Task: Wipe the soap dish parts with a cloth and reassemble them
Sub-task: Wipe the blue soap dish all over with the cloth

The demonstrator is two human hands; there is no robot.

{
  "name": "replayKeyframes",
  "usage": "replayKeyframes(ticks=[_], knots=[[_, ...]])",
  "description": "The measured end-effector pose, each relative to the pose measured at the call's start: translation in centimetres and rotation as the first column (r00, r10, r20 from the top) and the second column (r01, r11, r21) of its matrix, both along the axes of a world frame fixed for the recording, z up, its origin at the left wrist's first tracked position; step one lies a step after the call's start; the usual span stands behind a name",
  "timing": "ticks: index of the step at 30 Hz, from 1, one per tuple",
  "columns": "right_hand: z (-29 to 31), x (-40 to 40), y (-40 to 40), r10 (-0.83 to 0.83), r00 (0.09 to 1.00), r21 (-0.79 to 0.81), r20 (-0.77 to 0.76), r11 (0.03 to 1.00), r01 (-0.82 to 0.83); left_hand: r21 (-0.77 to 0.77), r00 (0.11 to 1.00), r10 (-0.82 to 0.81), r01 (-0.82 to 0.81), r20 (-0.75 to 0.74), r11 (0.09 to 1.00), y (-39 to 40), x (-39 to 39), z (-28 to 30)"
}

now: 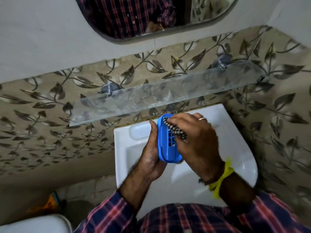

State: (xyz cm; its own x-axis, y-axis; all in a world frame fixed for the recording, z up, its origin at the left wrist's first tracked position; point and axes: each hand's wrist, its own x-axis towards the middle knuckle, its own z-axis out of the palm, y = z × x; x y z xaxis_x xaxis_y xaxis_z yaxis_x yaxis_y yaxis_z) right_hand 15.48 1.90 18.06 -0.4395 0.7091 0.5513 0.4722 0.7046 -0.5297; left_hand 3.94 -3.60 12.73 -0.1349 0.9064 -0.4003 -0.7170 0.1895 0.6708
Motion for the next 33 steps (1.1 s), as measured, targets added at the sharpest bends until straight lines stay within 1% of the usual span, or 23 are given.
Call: replayKeyframes(ticks=[1, 2, 5, 8, 10, 12, 14, 15, 16, 18, 20, 22, 24, 25, 26, 28, 29, 32, 33], knots=[[0.0, -0.3, -0.3, -0.005, 0.998, 0.031, 0.067, 1.0, 0.003, 0.004, 1.0, -0.006, 0.006, 0.01, 1.0, -0.1, 0.1, 0.0], [-0.1, -0.5, -0.4, -0.012, 0.996, 0.021, 0.092, 1.0, 0.01, 0.005, 1.0, -0.01, 0.01, 0.012, 1.0, -0.2, 0.1, 0.0], [-0.2, -0.9, -0.1, -0.006, 0.998, -0.059, 0.059, 0.998, 0.01, -0.015, 1.0, -0.017, 0.017, 0.001, 1.0, -0.4, -0.1, -0.2], [-0.6, -0.9, -0.9, 0.119, 0.991, -0.042, 0.057, 0.992, -0.117, -0.018, 0.998, -0.004, 0.005, 0.057, 1.0, -0.5, -0.7, -0.4], [-1.0, -0.2, -1.7, 0.177, 0.977, 0.007, 0.122, 0.984, -0.179, -0.021, 0.997, 0.0, 0.002, 0.075, 1.0, -0.6, -0.7, -0.5], [-1.1, 0.4, -1.4, 0.132, 0.978, 0.046, 0.163, 0.989, -0.142, -0.026, 0.997, -0.02, 0.022, 0.073, 0.999, -0.7, -0.3, -0.7], [-0.8, -0.1, -0.4, 0.068, 0.991, -0.003, 0.119, 0.998, -0.068, -0.026, 0.996, -0.024, 0.026, 0.087, 0.999, -0.6, 0.2, -0.5], [-0.7, -0.4, -0.2, 0.066, 0.993, -0.018, 0.099, 0.998, -0.064, -0.028, 0.995, -0.022, 0.025, 0.101, 0.999, -0.4, 0.2, -0.4], [-0.6, -0.6, -0.4, 0.093, 0.99, -0.01, 0.103, 0.996, -0.092, -0.024, 0.993, -0.018, 0.021, 0.114, 0.999, -0.3, -0.1, -0.3], [-1.1, -0.2, -1.7, 0.182, 0.968, 0.041, 0.171, 0.981, -0.192, 0.003, 0.992, -0.019, 0.019, 0.124, 1.0, -0.1, -1.0, -0.2], [-1.5, 0.8, -2.5, 0.211, 0.955, 0.069, 0.208, 0.971, -0.229, 0.004, 0.993, -0.042, 0.042, 0.114, 0.999, -0.3, -1.3, -0.5], [-1.6, 0.7, -1.8, 0.151, 0.974, 0.035, 0.17, 0.987, -0.159, -0.032, 0.992, -0.037, 0.041, 0.121, 0.999, -0.4, -0.9, -0.7], [-1.4, -0.1, -1.4, 0.096, 0.988, -0.009, 0.124, 0.995, -0.096, -0.027, 0.986, -0.029, 0.034, 0.164, 0.999, -0.3, -0.7, -0.7], [-1.5, -0.2, -1.7, 0.119, 0.984, 0.005, 0.132, 0.993, -0.121, -0.017, 0.982, -0.022, 0.025, 0.188, 1.0, -0.2, -0.9, -0.7], [-1.7, -0.1, -2.4, 0.171, 0.972, 0.038, 0.159, 0.983, -0.179, -0.009, 0.98, -0.015, 0.017, 0.198, 1.0, -0.1, -1.1, -0.5], [-2.1, 1.0, -3.6, 0.262, 0.942, 0.101, 0.209, 0.952, -0.288, -0.014, 0.985, -0.016, 0.019, 0.173, 1.0, -0.1, -1.5, -0.2], [-2.0, 1.4, -3.6, 0.264, 0.942, 0.115, 0.209, 0.95, -0.292, -0.024, 0.988, -0.018, 0.022, 0.152, 0.999, -0.2, -1.4, -0.2], [-1.9, 0.9, -2.1, 0.14, 0.98, 0.057, 0.138, 0.987, -0.149, -0.031, 0.989, 0.004, 0.0, 0.15, 1.0, 0.1, -0.6, -0.2], [-1.9, 0.6, -2.1, 0.131, 0.982, 0.046, 0.134, 0.989, -0.138, -0.026, 0.987, 0.006, -0.002, 0.163, 1.0, 0.2, -0.5, -0.1]])
